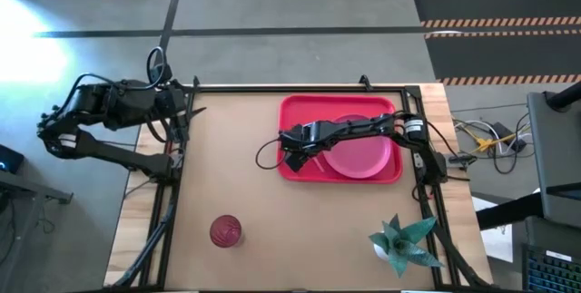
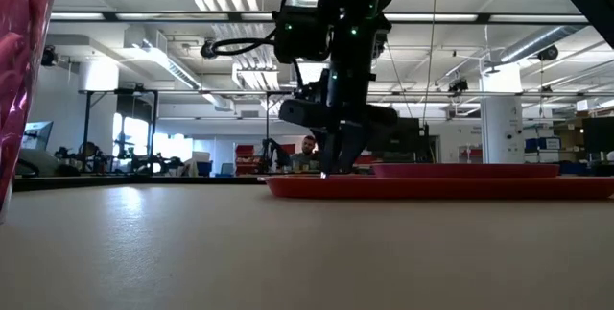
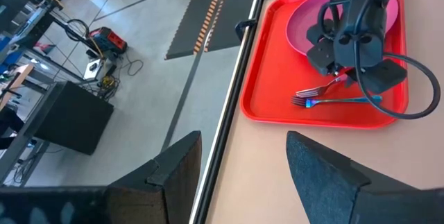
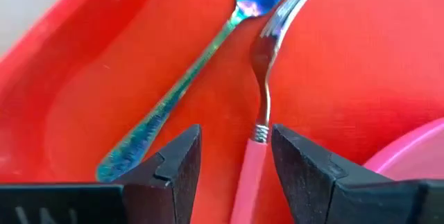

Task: Pick and place plate/cup/fork/spoon on tray
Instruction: Put the pink fork on the red tray to the right of the pink plate

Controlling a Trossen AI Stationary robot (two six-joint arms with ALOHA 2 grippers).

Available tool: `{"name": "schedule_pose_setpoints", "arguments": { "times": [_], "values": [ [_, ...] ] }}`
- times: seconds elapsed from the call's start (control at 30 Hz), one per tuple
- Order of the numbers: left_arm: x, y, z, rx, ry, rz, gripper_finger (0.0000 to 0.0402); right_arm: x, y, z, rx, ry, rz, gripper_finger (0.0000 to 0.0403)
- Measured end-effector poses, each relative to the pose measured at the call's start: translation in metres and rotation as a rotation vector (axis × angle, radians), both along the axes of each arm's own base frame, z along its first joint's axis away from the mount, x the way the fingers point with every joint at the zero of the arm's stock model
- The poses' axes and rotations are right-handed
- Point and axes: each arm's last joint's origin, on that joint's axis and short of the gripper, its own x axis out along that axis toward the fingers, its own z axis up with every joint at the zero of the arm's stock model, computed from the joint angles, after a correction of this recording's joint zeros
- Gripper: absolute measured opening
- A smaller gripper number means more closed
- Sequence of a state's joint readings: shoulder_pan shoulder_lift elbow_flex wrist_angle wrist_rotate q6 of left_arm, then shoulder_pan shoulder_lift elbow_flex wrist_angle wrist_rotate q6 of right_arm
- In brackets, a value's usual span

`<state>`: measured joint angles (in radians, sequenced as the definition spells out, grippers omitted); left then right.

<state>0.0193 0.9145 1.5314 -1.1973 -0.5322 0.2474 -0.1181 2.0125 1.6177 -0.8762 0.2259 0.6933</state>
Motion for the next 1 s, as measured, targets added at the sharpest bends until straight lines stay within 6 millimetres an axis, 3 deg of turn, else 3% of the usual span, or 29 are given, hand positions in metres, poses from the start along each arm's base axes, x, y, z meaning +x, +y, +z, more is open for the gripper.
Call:
{"name": "schedule_pose_setpoints", "arguments": {
  "times": [0.33, 0.63, 1.0],
  "values": [
    [-0.001, 0.0, 0.0, -0.002, -0.005, 0.002, 0.0193, -0.01, 0.0, -0.016, 0.023, 0.054, -0.002, 0.0127],
    [-0.001, 0.0, 0.0, -0.003, -0.005, 0.002, 0.0193, -0.015, 0.001, -0.032, 0.027, 0.018, -0.004, 0.0027],
    [-0.001, 0.0, 0.0, -0.004, -0.006, 0.002, 0.0193, -0.015, -0.002, -0.031, -0.039, 0.008, -0.112, 0.0023]
  ]
}}
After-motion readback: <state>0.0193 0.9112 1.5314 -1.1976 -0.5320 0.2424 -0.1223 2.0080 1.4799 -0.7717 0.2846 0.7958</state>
